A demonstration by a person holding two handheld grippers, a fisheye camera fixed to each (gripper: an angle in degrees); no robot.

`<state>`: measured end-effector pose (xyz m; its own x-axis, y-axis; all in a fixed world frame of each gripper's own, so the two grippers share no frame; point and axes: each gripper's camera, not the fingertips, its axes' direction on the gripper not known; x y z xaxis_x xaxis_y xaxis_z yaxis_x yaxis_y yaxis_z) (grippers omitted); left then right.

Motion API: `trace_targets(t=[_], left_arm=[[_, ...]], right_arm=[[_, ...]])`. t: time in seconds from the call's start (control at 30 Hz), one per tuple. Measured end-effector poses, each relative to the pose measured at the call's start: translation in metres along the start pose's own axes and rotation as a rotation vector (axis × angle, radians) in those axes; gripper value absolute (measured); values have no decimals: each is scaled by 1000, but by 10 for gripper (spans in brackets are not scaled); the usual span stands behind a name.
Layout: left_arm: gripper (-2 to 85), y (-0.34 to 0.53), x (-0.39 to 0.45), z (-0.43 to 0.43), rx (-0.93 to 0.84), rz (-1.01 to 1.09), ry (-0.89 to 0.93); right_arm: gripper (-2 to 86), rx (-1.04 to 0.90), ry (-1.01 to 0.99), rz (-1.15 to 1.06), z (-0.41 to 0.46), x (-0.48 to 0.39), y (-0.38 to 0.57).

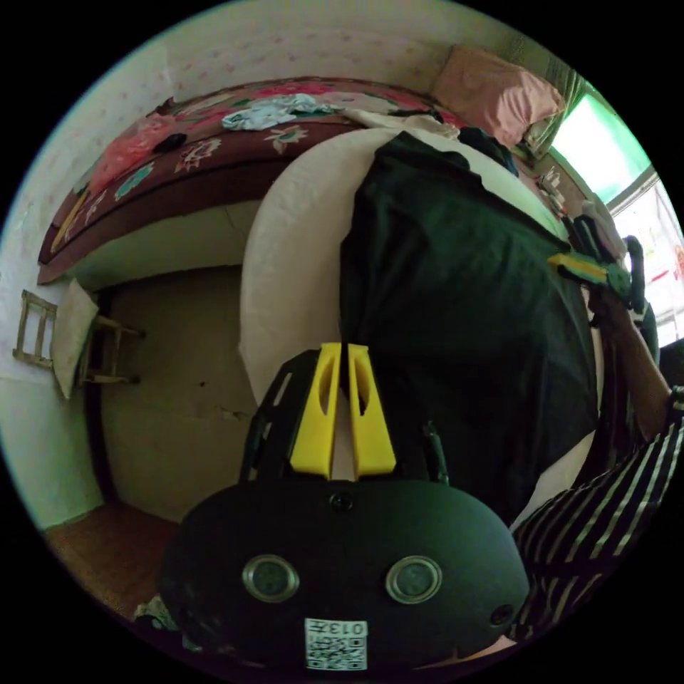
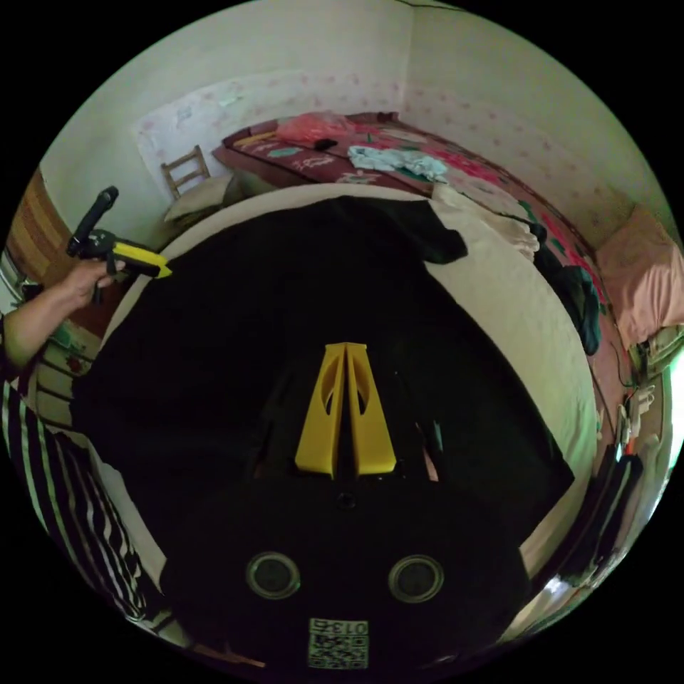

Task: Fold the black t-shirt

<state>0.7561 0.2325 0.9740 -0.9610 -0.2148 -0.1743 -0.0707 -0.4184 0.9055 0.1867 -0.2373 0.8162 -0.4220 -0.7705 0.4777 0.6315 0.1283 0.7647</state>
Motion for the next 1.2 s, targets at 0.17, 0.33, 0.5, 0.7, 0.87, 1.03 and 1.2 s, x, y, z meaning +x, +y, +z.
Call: trace_targets(t=[0.17,0.33,0.5,0.7,0.87,1.03,1.2], left_arm=[[8,44,-50,3,71,-173,107],[5,81,-10,-20,207,63,135],[0,117,82,18,15,423,181],[-2,163,76,52,-58,375,163],[1,202,96,34,-48,439,109],[2,251,146,50,-108,533,115],[6,284,139,81,-205,460,32]], right_arm=[[0,-99,112,212,-16,1,71],[1,-130,150,311,-41,-47,156],[1,-234,207,326,-34,-102,220],[-1,-330,307,415,-40,-113,320],[0,-254,315,610,-81,-111,380],[2,-248,285,531,-76,-152,430],[6,-293,273,559,-73,-157,480]])
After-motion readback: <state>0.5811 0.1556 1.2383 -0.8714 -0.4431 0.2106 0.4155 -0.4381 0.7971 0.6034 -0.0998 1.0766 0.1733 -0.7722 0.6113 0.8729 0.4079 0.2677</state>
